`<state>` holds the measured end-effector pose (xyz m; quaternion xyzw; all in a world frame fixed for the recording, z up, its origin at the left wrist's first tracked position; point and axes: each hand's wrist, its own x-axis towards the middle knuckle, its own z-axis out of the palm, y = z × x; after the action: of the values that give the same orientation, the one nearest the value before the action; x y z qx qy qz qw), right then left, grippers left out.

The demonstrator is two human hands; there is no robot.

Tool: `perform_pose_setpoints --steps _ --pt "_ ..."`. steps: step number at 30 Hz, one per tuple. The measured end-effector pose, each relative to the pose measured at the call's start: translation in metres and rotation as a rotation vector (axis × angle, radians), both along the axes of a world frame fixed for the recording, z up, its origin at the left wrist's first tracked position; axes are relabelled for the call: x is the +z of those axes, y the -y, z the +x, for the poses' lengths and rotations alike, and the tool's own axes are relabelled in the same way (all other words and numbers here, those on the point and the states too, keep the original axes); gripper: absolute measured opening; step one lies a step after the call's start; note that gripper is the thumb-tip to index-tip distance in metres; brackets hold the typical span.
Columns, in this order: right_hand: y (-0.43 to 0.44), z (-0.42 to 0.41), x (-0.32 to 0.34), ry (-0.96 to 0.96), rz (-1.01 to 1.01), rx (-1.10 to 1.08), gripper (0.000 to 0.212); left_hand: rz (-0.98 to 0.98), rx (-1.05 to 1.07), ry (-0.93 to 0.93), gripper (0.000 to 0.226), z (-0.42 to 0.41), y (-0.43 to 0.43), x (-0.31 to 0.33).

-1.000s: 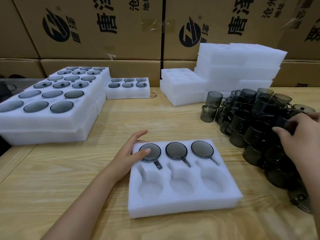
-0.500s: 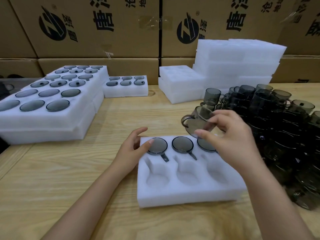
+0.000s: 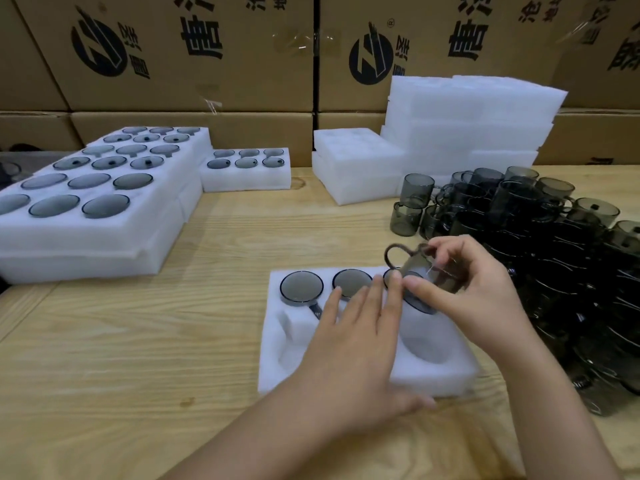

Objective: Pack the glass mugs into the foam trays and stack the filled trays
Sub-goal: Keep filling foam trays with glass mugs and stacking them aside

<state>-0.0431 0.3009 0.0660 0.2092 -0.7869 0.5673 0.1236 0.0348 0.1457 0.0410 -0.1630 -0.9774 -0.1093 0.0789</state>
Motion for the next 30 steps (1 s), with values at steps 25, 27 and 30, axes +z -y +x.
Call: perform_pose_setpoints --steps 25,27,30 --pt "0.026 -0.007 -0.031 -0.208 0.373 -0.16 0.026 0.047 0.106 -0.649 0.049 -0.018 -0.005 -0.033" --pt "0.028 -0.006 -0.03 -0.246 0.428 -0.168 0.028 0.028 0.089 -0.659 0.046 -0.018 -0.005 -0.035" --pt "0.03 -0.005 -0.029 -0.253 0.439 -0.151 0.026 0.027 0.091 -0.657 0.045 -0.017 -0.003 -0.036"
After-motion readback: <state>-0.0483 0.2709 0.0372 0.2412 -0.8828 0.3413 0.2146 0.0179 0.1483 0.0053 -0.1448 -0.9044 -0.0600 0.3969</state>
